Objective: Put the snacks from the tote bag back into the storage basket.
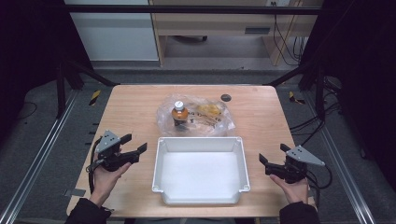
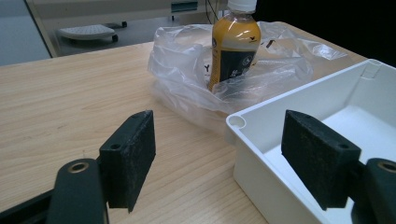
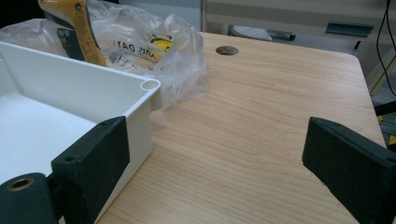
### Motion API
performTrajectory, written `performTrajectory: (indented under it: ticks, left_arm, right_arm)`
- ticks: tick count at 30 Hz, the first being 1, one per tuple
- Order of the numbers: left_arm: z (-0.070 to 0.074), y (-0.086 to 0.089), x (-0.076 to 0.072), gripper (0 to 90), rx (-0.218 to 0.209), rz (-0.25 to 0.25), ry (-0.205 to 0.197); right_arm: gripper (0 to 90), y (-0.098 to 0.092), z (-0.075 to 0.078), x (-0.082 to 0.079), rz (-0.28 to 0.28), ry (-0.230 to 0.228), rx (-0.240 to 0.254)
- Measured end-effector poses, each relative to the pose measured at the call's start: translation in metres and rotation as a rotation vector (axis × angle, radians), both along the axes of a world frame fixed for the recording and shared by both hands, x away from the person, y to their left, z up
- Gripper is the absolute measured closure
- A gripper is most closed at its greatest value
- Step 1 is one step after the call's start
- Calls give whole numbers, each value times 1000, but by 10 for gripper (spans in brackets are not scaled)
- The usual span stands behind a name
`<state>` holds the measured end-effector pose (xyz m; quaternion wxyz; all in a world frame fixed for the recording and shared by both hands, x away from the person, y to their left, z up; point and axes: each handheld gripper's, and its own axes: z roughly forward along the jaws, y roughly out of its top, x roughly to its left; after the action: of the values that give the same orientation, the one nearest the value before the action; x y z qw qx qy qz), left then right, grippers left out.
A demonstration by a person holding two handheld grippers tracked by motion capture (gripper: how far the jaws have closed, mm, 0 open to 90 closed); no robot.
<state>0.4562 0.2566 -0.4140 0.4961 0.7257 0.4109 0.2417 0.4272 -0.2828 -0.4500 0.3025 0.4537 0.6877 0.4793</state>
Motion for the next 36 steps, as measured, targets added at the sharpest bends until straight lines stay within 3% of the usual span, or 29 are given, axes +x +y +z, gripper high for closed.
performTrajectory:
  ticks: [23,36]
  left_arm:
    - [21,-12,17,256,-15,-15,-22]
    - [22,-24,27,256,-9,-25,-13]
  right_arm:
    - [77,1,2,-1,-1,-6,-5]
    - [77,2,3,-1,3,-10,-7]
